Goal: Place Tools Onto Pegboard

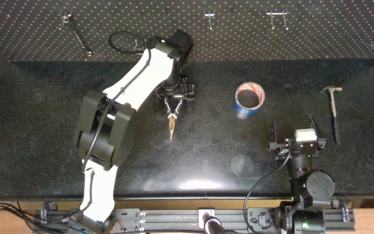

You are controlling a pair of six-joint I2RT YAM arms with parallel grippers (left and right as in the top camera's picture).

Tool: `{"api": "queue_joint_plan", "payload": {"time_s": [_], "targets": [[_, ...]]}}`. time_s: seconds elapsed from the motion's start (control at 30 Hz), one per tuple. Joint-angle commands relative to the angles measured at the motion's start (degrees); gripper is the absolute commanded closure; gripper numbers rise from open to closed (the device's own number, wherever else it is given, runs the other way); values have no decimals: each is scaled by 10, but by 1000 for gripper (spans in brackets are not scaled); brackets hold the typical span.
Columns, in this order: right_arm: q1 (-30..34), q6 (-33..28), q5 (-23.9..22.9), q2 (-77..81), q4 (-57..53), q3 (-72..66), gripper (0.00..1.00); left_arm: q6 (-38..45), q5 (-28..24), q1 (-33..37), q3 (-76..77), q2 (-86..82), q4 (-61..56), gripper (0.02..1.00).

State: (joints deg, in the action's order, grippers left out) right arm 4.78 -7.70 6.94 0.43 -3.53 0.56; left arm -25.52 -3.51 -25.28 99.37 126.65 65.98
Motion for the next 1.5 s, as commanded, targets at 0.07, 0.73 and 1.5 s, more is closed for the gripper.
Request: {"api": "queue_joint_plan", "payload": {"time_s": [0.07,0.73,1.5], "targets": [[0,-3,-1,-4,-1,-3,73,5,-10,1,7,14,-1,25],[0,-3,-1,-4,-1,-3,73,-16,-17,-3,7,31,-4,364],[0,-3,-1,-4,-1,-3,71,-16,10,-17,7,-91,-2,987]]}}
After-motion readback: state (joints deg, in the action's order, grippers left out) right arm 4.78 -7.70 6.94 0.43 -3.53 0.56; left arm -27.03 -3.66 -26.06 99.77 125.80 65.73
